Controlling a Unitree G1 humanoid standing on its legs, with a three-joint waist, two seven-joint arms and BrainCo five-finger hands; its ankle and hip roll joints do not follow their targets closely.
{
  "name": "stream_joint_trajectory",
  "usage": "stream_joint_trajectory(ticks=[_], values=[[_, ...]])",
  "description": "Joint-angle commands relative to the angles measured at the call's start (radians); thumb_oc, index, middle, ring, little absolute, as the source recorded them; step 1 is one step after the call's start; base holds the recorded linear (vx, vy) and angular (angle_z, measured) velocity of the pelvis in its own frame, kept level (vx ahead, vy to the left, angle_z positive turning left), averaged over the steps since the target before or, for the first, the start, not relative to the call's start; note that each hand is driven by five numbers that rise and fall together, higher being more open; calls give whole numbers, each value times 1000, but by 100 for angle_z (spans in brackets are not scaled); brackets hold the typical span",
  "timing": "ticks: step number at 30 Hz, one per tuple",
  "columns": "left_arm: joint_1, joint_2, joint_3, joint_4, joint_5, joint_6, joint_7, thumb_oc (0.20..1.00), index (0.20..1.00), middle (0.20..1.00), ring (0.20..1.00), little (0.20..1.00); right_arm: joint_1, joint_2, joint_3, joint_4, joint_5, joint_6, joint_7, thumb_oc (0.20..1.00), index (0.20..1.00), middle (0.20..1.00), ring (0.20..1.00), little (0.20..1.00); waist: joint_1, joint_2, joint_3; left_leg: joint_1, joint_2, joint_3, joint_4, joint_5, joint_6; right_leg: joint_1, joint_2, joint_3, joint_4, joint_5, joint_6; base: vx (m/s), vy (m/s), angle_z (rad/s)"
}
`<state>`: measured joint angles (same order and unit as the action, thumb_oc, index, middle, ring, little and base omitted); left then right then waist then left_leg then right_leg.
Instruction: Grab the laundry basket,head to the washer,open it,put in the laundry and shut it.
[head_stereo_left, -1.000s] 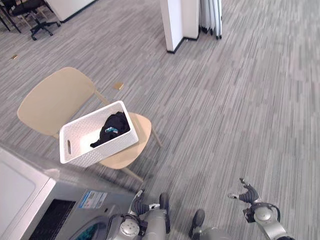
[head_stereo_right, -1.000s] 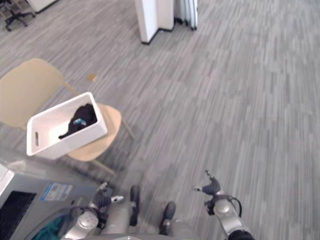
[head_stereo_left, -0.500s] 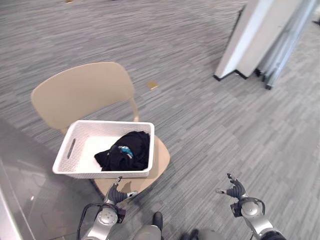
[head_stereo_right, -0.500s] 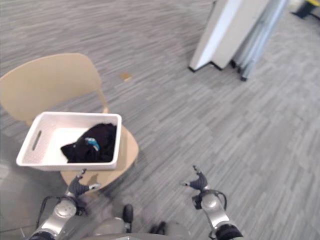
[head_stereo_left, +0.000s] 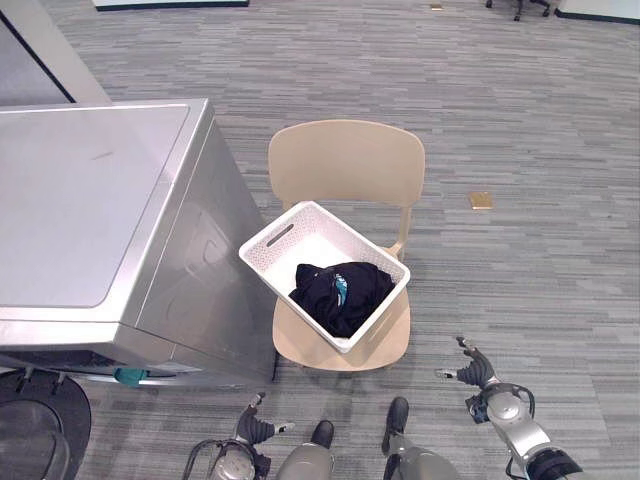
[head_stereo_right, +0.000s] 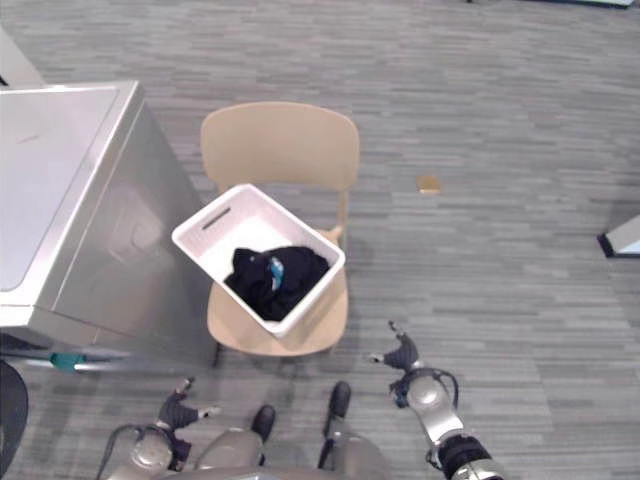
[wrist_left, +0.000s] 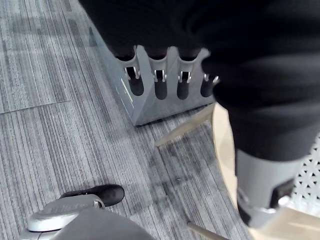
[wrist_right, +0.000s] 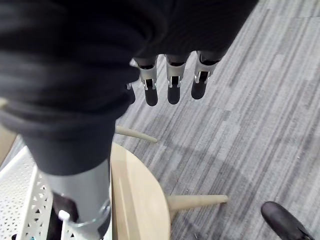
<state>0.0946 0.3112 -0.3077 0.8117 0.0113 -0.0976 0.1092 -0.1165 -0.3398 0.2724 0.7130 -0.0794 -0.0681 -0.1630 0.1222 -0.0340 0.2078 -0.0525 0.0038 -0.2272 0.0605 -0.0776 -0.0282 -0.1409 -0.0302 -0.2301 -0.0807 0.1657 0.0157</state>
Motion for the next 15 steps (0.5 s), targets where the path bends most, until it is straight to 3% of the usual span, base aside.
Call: stream_joint_trajectory(ticks=[1, 2, 3, 4, 6, 13, 15], values=[[-86, 16, 14, -31, -19, -21, 5, 1000, 1000, 1000, 1000, 1000, 32, -54, -7, -113, -22, -32, -7, 1000, 1000, 1000, 1000, 1000, -22, 4, 15, -100, -96, 100, 41, 43, -16, 97, -52, -68, 73, -231, 92, -1, -8, 81], [-79, 25, 22, -60, -23, -19, 4, 1000, 1000, 1000, 1000, 1000, 25, -76, -2, -151, -37, -29, -11, 1000, 1000, 1000, 1000, 1000, -30, 2, 30, -120, -41, 245, 69, 34, -14, 116, -67, -115, 68, -240, 92, -9, 9, 89], [-78, 31, 27, -73, -26, -17, 2, 1000, 1000, 1000, 1000, 1000, 22, -87, 1, -169, -47, -25, -14, 1000, 1000, 1000, 1000, 1000, -34, -1, 32, -128, -5, 320, 75, 36, -12, 122, -75, -141, 63, -238, 95, -9, 8, 93], [-78, 31, 27, -73, -26, -16, 2, 1000, 1000, 1000, 1000, 1000, 22, -87, 1, -169, -47, -25, -14, 1000, 1000, 1000, 1000, 1000, -35, -1, 30, -131, -6, 319, 75, 39, -12, 119, -75, -141, 63, -236, 95, 10, 21, 69], [-62, 45, 50, -94, -31, -14, 1, 1000, 1000, 1000, 1000, 1000, 10, -116, 15, -243, -79, -22, -9, 1000, 1000, 1000, 1000, 1000, -28, -12, 32, -147, 62, 401, 76, 57, -23, 144, -88, -197, 60, -239, 98, 145, 61, 62], [-18, 65, 89, -63, -27, -15, 3, 1000, 1000, 1000, 1000, 1000, -69, -164, 57, -353, -188, -30, -15, 1000, 1000, 1000, 1000, 1000, 8, -39, 8, -111, 54, 390, 23, 33, -17, 156, -102, -209, 118, -287, 112, 179, 104, 19], [-15, 86, 97, -59, -16, -23, 8, 1000, 1000, 1000, 1000, 1000, -158, -189, 107, -356, -242, -32, -28, 1000, 1000, 1000, 1000, 1000, 39, -50, 12, -117, 40, 387, 13, 30, -9, 139, -110, -210, 139, -290, 117, 92, 108, 6]])
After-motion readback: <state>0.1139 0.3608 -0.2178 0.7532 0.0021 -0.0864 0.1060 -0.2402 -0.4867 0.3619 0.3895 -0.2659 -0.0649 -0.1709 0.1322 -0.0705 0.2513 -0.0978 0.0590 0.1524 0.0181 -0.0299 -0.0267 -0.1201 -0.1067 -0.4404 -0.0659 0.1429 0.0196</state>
